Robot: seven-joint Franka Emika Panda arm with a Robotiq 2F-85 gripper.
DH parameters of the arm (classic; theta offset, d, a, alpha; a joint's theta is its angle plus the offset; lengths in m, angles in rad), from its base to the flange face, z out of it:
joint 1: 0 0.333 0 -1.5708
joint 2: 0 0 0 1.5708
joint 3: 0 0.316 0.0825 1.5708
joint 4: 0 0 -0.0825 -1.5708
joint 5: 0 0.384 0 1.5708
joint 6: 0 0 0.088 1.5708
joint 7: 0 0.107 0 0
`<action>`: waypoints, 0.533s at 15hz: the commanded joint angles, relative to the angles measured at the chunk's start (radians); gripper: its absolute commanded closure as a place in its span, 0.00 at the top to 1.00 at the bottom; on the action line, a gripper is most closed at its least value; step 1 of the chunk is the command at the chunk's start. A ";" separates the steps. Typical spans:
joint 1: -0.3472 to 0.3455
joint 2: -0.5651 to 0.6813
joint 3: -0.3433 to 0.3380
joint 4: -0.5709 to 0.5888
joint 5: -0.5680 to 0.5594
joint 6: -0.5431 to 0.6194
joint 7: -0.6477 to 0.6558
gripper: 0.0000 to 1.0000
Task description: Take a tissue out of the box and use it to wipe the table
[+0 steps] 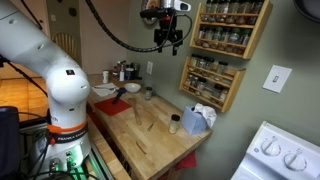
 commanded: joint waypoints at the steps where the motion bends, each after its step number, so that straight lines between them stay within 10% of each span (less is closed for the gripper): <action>1: -0.012 0.005 -0.001 0.006 -0.028 0.036 0.022 1.00; 8: -0.043 0.028 -0.003 0.007 -0.055 0.089 0.046 1.00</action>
